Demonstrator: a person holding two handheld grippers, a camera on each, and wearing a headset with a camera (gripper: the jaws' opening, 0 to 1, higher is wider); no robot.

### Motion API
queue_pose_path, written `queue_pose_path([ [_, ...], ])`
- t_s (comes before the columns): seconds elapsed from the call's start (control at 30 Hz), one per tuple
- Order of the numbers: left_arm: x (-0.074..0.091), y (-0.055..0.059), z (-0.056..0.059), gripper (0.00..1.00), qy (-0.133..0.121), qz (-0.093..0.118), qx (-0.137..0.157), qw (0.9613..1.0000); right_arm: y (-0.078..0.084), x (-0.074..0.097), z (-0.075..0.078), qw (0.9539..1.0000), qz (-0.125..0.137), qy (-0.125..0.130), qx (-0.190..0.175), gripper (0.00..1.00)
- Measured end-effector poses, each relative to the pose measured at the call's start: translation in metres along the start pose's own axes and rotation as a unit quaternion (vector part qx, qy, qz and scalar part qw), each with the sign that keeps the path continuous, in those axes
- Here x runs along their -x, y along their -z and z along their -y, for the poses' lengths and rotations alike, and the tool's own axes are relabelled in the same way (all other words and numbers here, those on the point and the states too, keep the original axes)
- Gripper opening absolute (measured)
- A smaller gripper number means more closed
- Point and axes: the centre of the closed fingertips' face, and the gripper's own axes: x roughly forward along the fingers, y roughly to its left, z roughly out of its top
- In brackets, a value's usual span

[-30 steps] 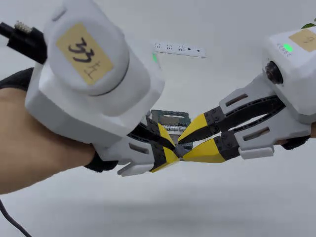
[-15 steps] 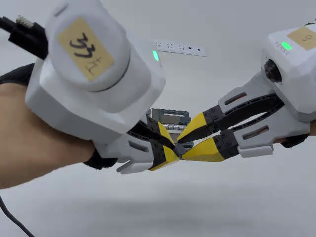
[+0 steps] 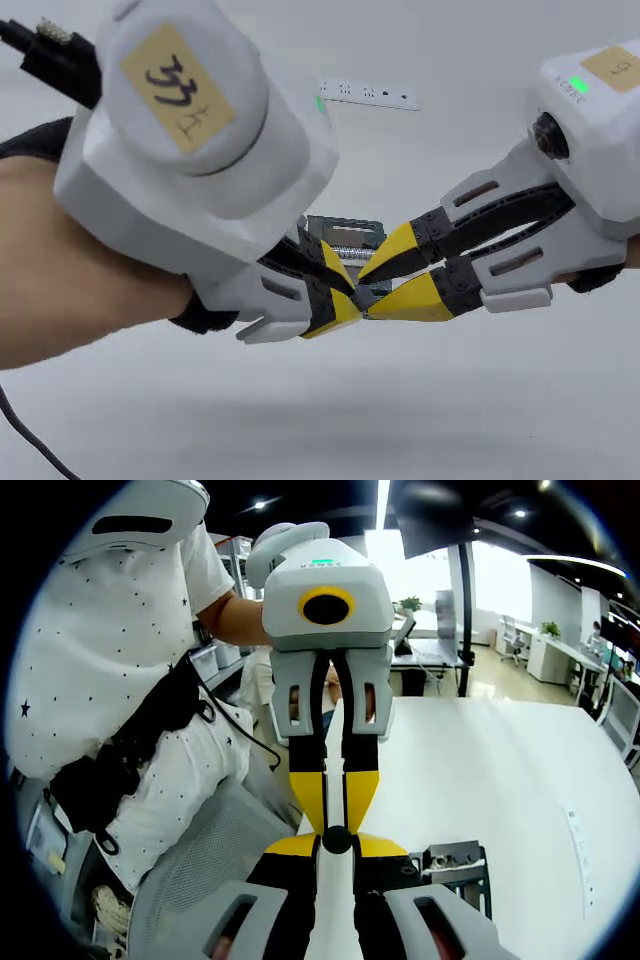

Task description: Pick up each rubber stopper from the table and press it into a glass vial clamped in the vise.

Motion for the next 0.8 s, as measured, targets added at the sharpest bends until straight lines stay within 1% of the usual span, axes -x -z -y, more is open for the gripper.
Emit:
queue_pose_path([
  [0.13, -0.0001, 0.0003, -0.0003, 0.03, 0.001, -0.001, 0.001, 1.0000, 0.0006, -0.0004, -0.0006, 1.0000, -0.003, 0.000, 0.001, 0.08],
  [0.27, 0.0004, -0.0013, 0.0024, 0.03, 0.001, 0.000, 0.001, 1.0000, 0.0011, -0.0002, 0.0003, 1.0000, -0.004, 0.002, 0.004, 0.07],
  [0.5, 0.0024, -0.0013, 0.0062, 0.03, 0.007, 0.000, 0.014, 0.9999, 0.0012, -0.0006, 0.0005, 0.9999, -0.008, 0.002, 0.010, 0.07],
  [0.67, 0.0036, -0.0011, 0.0048, 0.03, 0.006, 0.000, 0.017, 0.9998, 0.0012, -0.0010, 0.0027, 0.9997, -0.012, 0.007, 0.020, 0.06],
  [0.8, 0.0050, -0.0005, 0.0035, 0.03, 0.008, 0.003, 0.023, 0.9997, 0.0002, -0.0017, 0.0034, 0.9997, -0.013, 0.009, 0.020, 0.06],
])
